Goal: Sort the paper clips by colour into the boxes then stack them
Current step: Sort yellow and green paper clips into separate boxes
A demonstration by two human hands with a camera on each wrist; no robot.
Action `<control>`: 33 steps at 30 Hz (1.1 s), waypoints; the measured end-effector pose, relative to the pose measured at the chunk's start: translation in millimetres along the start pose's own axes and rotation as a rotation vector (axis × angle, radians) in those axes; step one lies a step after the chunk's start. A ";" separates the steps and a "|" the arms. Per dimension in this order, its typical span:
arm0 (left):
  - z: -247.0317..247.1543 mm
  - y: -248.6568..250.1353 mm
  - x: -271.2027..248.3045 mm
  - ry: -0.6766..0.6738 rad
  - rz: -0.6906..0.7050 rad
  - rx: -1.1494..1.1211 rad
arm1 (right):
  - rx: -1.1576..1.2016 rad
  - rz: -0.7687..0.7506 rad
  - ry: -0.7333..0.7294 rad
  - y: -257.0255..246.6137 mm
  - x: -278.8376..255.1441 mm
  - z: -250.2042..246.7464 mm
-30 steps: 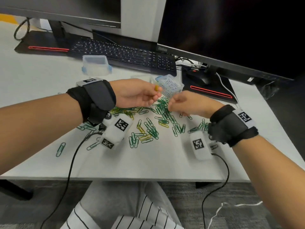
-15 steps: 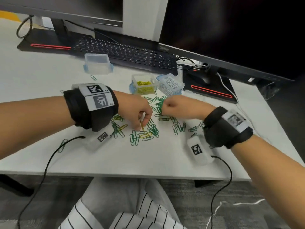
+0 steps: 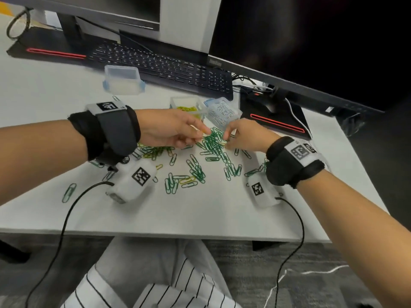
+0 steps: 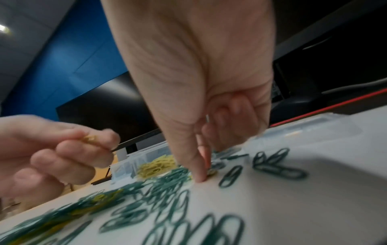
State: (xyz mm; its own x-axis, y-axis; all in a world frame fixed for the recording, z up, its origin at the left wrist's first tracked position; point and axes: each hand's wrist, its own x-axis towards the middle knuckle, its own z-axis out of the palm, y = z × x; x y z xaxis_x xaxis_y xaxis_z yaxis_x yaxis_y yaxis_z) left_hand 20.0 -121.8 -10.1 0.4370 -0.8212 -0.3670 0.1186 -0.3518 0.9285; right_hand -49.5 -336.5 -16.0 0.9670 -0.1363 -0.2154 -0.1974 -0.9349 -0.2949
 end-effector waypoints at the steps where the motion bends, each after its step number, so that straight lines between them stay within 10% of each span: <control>1: 0.9 0.8 0.0 -0.016 -0.018 -0.063 | -0.001 -0.027 -0.011 0.7 0.6 0.5; 4: 6.9 3.6 -2.2 -0.031 -0.086 -0.072 | -0.085 -0.082 -0.037 -0.2 2.8 2.9; 9: 27.8 1.6 -11.8 -0.114 -0.075 1.006 | -0.260 -0.048 -0.144 -6.3 3.3 0.4; 11: 32.1 -2.3 -13.1 -0.118 -0.048 1.115 | -0.183 -0.051 -0.132 -5.0 2.4 -4.4; 20: 30.0 -2.7 -5.1 -0.080 0.023 1.146 | 1.574 0.071 -0.373 -7.2 0.7 -8.2; 33: -23.6 19.2 -9.1 -0.049 0.010 0.695 | 1.934 0.079 0.043 -65.1 63.3 -32.8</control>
State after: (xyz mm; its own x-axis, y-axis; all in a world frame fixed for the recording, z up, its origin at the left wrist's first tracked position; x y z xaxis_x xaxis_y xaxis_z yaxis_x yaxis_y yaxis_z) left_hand 39.3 -110.5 12.4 0.3928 -0.8392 -0.3761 -0.4905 -0.5371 0.6863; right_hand 29.9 -295.0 20.0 0.9450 -0.1885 -0.2673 -0.0881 0.6404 -0.7630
